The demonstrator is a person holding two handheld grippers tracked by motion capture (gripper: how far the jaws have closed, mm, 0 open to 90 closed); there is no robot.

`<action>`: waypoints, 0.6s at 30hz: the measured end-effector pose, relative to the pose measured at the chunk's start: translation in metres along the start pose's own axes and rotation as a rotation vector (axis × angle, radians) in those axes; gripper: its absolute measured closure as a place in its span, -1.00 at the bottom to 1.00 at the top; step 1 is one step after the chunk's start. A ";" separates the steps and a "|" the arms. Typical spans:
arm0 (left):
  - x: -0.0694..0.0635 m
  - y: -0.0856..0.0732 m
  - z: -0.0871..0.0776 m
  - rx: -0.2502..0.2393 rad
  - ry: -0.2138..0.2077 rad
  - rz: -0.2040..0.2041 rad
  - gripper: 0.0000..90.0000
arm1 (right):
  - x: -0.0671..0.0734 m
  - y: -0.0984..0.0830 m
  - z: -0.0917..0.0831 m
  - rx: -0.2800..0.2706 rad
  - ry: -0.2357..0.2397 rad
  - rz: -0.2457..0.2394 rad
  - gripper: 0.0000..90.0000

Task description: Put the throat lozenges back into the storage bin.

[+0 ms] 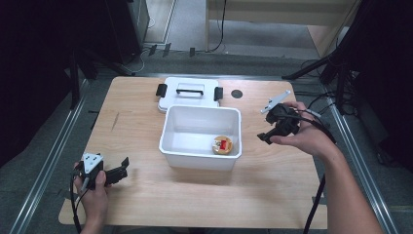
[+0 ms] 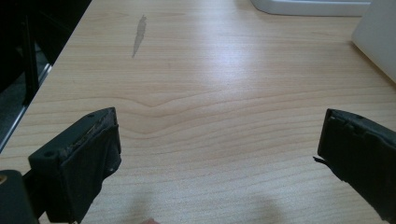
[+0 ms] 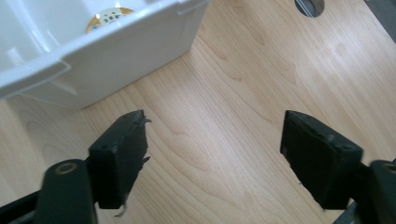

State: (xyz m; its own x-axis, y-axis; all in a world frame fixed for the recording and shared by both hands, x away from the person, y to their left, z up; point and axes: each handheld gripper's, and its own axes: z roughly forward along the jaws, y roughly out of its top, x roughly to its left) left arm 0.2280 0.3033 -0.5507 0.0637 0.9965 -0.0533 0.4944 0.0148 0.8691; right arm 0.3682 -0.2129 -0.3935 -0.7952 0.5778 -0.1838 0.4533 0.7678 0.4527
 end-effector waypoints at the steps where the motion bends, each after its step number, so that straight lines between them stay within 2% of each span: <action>1: 0.000 0.000 0.000 -0.001 0.000 0.000 -1.00 | 0.001 -0.005 0.003 -0.010 -0.015 0.017 -0.58; 10: 0.000 0.000 0.000 0.000 0.001 0.001 -1.00 | 0.006 -0.046 0.022 -0.161 -0.057 0.162 -0.72; 18: 0.000 0.000 0.000 -0.002 0.004 0.000 -1.00 | 0.021 -0.085 0.040 -0.299 -0.104 0.273 -0.81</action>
State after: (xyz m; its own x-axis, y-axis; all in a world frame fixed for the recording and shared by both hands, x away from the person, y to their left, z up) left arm 0.2278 0.3030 -0.5507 0.0605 0.9969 -0.0511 0.4924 0.0147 0.8702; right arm 0.3285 -0.2548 -0.4705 -0.6101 0.7858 -0.1017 0.4931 0.4770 0.7275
